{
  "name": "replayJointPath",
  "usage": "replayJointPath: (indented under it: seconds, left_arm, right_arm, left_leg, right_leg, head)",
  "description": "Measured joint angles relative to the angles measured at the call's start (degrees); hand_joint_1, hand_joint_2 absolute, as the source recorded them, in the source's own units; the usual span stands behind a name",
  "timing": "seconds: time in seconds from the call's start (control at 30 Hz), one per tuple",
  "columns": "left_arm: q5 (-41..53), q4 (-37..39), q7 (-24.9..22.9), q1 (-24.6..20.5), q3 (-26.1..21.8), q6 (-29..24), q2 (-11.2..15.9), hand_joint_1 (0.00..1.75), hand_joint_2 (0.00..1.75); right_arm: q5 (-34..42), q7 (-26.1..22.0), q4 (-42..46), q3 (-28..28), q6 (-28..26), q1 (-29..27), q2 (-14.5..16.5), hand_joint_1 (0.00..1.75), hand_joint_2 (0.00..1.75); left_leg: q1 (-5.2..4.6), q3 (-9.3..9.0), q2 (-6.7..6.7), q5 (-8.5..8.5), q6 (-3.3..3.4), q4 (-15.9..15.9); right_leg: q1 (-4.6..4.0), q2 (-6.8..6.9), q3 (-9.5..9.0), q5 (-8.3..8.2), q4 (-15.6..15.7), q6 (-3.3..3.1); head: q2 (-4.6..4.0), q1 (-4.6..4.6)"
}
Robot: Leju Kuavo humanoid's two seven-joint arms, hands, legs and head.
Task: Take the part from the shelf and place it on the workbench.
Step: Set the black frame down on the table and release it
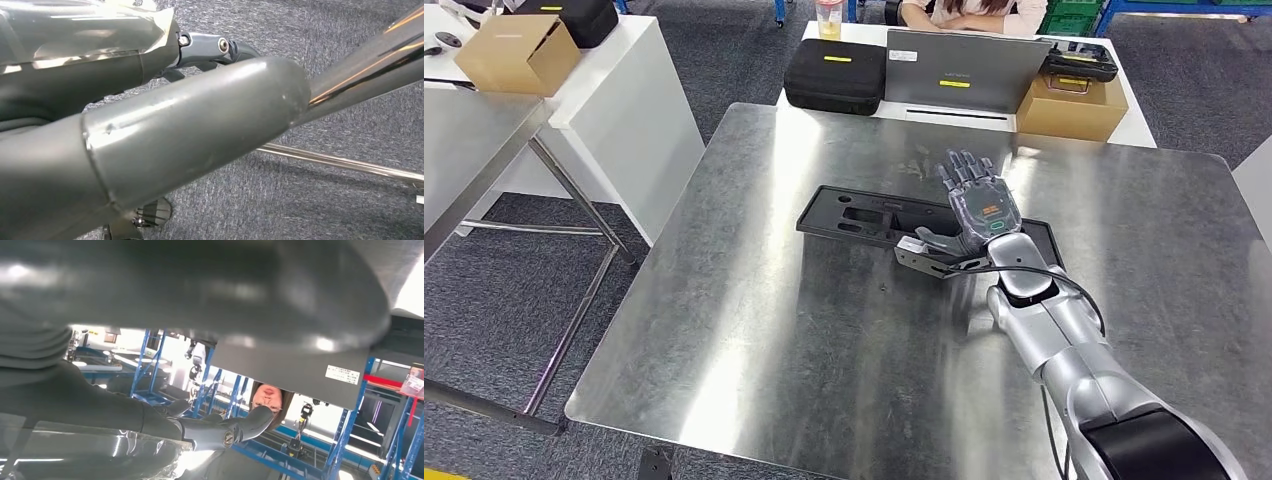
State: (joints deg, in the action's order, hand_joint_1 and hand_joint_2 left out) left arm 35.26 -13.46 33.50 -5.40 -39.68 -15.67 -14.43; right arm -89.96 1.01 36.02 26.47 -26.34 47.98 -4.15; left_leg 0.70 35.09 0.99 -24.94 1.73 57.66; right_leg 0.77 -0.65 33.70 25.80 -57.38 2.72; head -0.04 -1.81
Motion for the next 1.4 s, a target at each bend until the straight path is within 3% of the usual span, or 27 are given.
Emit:
replayJointPath:
  seconds: [0.2, 0.53, 0.6, 0.7, 0.77, 0.83, 0.87, 0.9, 0.97, 1.0, 1.03, 1.07, 1.13, 1.2, 1.27, 1.33, 1.37, 1.4]
  left_arm:
    - [-0.2, 0.0, -0.2, 0.0, -0.3, 0.0, 0.0, 0.00, 0.00]
    - [-2.6, 0.0, -0.6, 0.0, -1.6, -0.7, 0.0, 0.00, 0.00]
    - [-2.9, 0.0, -0.6, 0.0, -1.9, -0.9, 0.0, 0.00, 0.00]
    - [-2.9, 0.0, -0.7, -0.1, -2.3, -1.0, -0.2, 0.00, 0.00]
    - [-3.0, 0.0, -0.9, -0.2, -2.5, -0.9, -0.3, 0.00, 0.00]
    - [-3.0, 0.0, -1.0, -0.3, -2.6, -0.7, -0.3, 0.00, 0.00]
    - [-3.1, 0.0, -1.0, -0.3, -2.7, -0.6, -0.3, 0.00, 0.00]
    - [-3.1, 0.0, -1.0, -0.3, -2.7, -0.6, -0.3, 0.00, 0.00]
    - [-3.2, 0.0, -1.1, -0.3, -2.9, -0.6, -0.3, 0.00, 0.00]
    - [-3.2, 0.0, -1.1, -0.3, -2.9, -0.6, -0.3, 0.00, 0.00]
    - [-3.2, 0.0, -1.1, -0.4, -2.9, -0.6, -0.2, 0.00, 0.00]
    - [-3.3, 0.0, -1.1, -0.4, -2.9, -0.6, -0.2, 0.00, 0.00]
    - [-3.4, 0.0, -1.2, -0.3, -3.0, -0.5, -0.2, 0.00, 0.00]
    - [-3.4, -0.1, -1.3, -0.2, -3.0, -0.4, -0.1, 0.00, 0.00]
    - [-3.5, -0.1, -1.4, -0.4, -3.0, -0.3, -0.1, 0.00, 0.00]
    - [-3.5, -0.1, -1.5, -0.5, -3.0, -0.1, -0.1, 0.00, 0.00]
    - [-3.5, -0.1, -1.6, -0.5, -3.1, -0.1, -0.1, 0.00, 0.00]
    - [-3.5, -0.1, -1.7, -0.5, -3.1, 0.0, -0.1, 0.00, 0.00]
  right_arm:
    - [0.5, -1.4, 0.0, 0.0, -0.1, 0.1, 0.4, 0.00, 0.00]
    - [0.5, -2.8, 1.9, 0.1, 2.9, 4.0, 3.8, 0.00, 0.00]
    - [0.6, -2.7, 2.0, 0.2, 2.6, 4.5, 4.3, 0.00, 0.00]
    - [0.2, -0.6, 2.3, 0.8, 0.9, 4.9, 4.5, 0.00, 0.00]
    - [0.1, 0.4, 2.4, 1.5, -0.1, 5.3, 4.4, 0.00, 0.00]
    - [0.0, 0.8, 2.4, 2.1, -0.3, 5.1, 4.2, 0.00, 0.00]
    - [0.0, 0.9, 2.4, 2.3, -0.3, 4.9, 4.0, 0.00, 0.00]
    - [0.0, 1.0, 2.4, 2.5, -0.3, 4.6, 3.9, 0.00, 0.00]
    - [0.0, 1.0, 2.4, 2.8, -0.3, 4.5, 3.6, 0.00, 0.00]
    - [0.0, 1.1, 2.4, 2.9, -0.4, 4.5, 3.5, 0.00, 0.00]
    - [0.0, 1.1, 2.4, 3.0, -0.4, 4.5, 3.4, 0.00, 0.00]
    - [0.0, 1.2, 2.4, 3.2, -0.5, 4.4, 3.4, 0.00, 0.00]
    - [0.0, 1.3, 2.4, 3.5, -0.6, 4.3, 3.4, 0.00, 0.00]
    - [0.0, 1.6, 2.4, 3.8, -0.6, 4.4, 3.5, 0.00, 0.00]
    - [0.0, 1.8, 2.5, 3.9, -0.6, 4.6, 3.7, 0.00, 0.00]
    - [0.0, 2.0, 2.5, 4.2, -0.6, 4.5, 3.6, 0.00, 0.00]
    - [0.0, 2.0, 2.4, 4.3, -0.6, 4.5, 3.6, 0.00, 0.00]
    - [0.0, 2.0, 2.4, 4.5, -0.6, 4.5, 3.5, 0.00, 0.00]
  left_leg:
    - [-0.24, 0.04, -0.01, -0.07, -0.22, 0.0]
    - [-0.70, 0.09, -0.08, -0.09, -0.17, 0.1]
    - [-0.78, 0.09, -0.07, -0.20, 0.18, 0.1]
    - [-0.28, -1.49, -0.09, 0.62, 1.43, -2.2]
    - [0.22, -2.51, -0.05, 1.25, 1.76, -3.6]
    - [0.44, -2.62, 0.32, 1.26, 1.76, -3.7]
    - [0.62, -2.64, 0.67, 1.16, 1.60, -3.6]
    - [0.86, -2.64, 1.08, 0.99, 1.32, -3.4]
    - [1.49, -2.55, 1.98, 0.28, 0.24, -2.5]
    - [1.63, -2.23, 2.39, -0.26, -0.52, -1.7]
    - [1.68, -1.88, 2.74, -0.74, -1.20, -0.9]
    - [1.65, -1.50, 3.05, -1.05, -1.71, -0.3]
    - [1.78, -0.96, 3.57, -1.21, -2.13, 0.0]
    - [1.95, -0.29, 2.54, -1.89, -2.32, 1.2]
    - [1.84, 2.31, 0.44, -4.39, -2.29, 6.5]
    - [1.66, 6.79, -0.47, -7.36, -2.01, 14.5]
    - [1.56, 8.42, -0.55, -7.77, -1.74, 17.0]
    - [1.39, 9.04, -0.59, -7.16, -1.34, 17.5]
  right_leg:
    - [-0.02, 0.00, 0.00, 0.01, 0.0, 0.01]
    - [0.06, 0.00, 0.05, 0.01, 0.1, 0.02]
    - [0.55, 0.05, -0.26, -0.15, 0.7, 0.26]
    - [0.56, 0.29, -0.74, -0.04, 1.1, 0.74]
    - [0.56, 0.37, 1.74, 2.18, -4.0, 0.57]
    - [0.78, 0.36, 5.99, 4.95, -12.0, 0.64]
    - [1.01, 0.36, 7.32, 5.30, -14.1, 1.05]
    - [1.30, 0.37, 7.49, 4.70, -14.0, 1.71]
    - [2.18, -0.01, 4.49, 1.40, -7.2, 3.55]
    - [2.43, -0.63, 2.67, 0.11, -3.8, 4.14]
    - [2.62, -1.10, 1.48, -0.68, -1.4, 4.12]
    - [2.65, -1.44, 1.06, -0.80, -0.5, 3.65]
    - [2.40, -1.00, 1.47, -0.46, -1.2, 1.97]
    - [2.25, -0.42, 1.47, -0.29, -1.4, 0.89]
    - [1.95, 0.26, 1.22, -0.06, -1.4, 0.12]
    - [1.32, 1.19, 1.04, 0.25, -1.4, -0.41]
    - [0.96, 1.70, 0.93, 0.40, -1.4, -0.63]
    - [0.63, 2.18, 0.79, 0.54, -1.4, -0.84]
  head:
    - [0.00, 0.03]
    - [0.00, 0.02]
    - [0.00, -0.04]
    - [0.00, 0.08]
    - [0.00, 0.36]
    - [0.00, 0.37]
    - [0.00, 0.37]
    - [0.00, 0.39]
    - [0.00, 0.44]
    - [0.00, 0.63]
    - [0.00, 0.69]
    - [0.00, 0.64]
    - [0.00, 0.41]
    - [0.00, 0.19]
    - [0.00, -0.01]
    - [0.00, -0.05]
    - [0.00, -0.03]
    - [0.00, -0.04]
